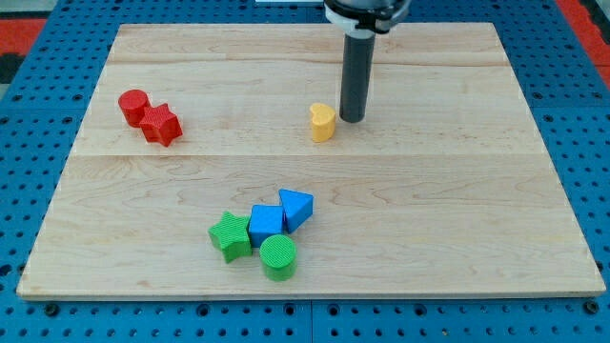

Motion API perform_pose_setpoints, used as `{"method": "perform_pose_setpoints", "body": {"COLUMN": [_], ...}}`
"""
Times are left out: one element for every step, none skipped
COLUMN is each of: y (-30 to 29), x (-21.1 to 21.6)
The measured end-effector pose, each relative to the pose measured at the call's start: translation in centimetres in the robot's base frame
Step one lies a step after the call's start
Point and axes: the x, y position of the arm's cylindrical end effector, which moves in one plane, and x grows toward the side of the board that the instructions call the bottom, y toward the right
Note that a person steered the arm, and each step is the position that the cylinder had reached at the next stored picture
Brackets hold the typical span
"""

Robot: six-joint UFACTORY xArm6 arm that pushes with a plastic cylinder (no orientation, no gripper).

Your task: Push the yellow hexagon to the top of the yellow heart

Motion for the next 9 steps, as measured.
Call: {"method": "perform_pose_setpoints", "body": {"y": [-4.4, -11.7, -15.6, -17.0, -8.0, 5.3, 13.9, 7.5, 2.4], "x": [0.7, -2.0, -3.5, -7.2, -8.2, -6.3, -13.4, -16.1, -11.6]}}
